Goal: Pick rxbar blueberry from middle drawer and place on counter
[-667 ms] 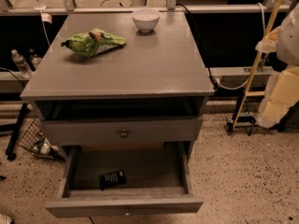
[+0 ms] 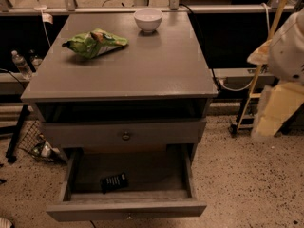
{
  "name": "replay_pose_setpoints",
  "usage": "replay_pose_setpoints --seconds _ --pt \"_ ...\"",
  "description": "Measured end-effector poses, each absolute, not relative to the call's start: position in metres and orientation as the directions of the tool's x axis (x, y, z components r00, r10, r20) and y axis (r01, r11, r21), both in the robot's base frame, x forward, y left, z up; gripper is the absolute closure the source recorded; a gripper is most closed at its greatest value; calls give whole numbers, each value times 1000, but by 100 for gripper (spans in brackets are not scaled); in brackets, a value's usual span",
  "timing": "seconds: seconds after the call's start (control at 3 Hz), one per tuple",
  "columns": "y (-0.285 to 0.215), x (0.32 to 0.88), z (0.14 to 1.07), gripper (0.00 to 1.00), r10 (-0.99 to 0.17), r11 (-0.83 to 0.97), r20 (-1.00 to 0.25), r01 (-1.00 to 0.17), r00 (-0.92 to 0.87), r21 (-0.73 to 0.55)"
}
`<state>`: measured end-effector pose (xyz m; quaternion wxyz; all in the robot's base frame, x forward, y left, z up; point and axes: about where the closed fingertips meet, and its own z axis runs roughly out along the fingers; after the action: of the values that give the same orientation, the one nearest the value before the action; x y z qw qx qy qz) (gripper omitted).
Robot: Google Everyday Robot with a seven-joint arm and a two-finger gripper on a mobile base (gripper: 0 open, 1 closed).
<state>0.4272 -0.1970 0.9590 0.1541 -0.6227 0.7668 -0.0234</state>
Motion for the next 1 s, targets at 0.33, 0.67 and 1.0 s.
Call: replay_pose_setpoints --seconds 0.33,0.67,1.0 --pt "-158 401 918 0 -982 120 -170 -974 -87 -194" --pt "-129 378 859 0 -986 58 -161 -993 -41 -102" --pt "-109 351 796 0 -981 30 -189 -999 -37 40"
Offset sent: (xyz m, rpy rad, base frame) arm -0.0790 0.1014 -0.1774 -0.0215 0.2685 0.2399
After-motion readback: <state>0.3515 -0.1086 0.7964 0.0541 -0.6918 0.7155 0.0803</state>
